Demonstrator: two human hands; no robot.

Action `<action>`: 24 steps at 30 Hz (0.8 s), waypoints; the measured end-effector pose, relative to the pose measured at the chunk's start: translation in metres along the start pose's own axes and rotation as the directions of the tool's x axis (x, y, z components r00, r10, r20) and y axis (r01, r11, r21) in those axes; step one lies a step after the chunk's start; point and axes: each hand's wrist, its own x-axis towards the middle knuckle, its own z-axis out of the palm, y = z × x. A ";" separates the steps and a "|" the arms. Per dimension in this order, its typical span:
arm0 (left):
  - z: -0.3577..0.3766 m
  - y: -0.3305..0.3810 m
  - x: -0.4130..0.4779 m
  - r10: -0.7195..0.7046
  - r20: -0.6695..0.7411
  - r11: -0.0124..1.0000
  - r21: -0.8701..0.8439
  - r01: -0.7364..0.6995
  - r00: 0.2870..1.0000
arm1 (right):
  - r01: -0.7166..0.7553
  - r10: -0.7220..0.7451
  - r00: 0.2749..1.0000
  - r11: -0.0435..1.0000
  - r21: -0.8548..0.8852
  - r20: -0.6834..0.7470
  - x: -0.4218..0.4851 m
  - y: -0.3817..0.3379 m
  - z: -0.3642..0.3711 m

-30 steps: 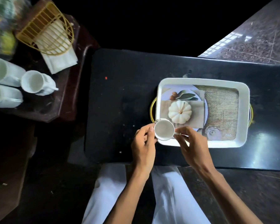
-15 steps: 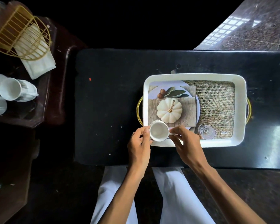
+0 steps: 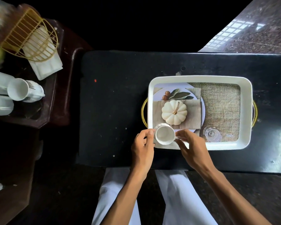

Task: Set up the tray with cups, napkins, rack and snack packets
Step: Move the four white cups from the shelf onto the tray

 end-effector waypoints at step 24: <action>-0.322 0.076 0.060 0.252 -0.455 0.944 -0.079 -0.321 0.854 | 0.257 -0.253 0.966 0.917 0.306 -0.054 0.091 -0.296 0.189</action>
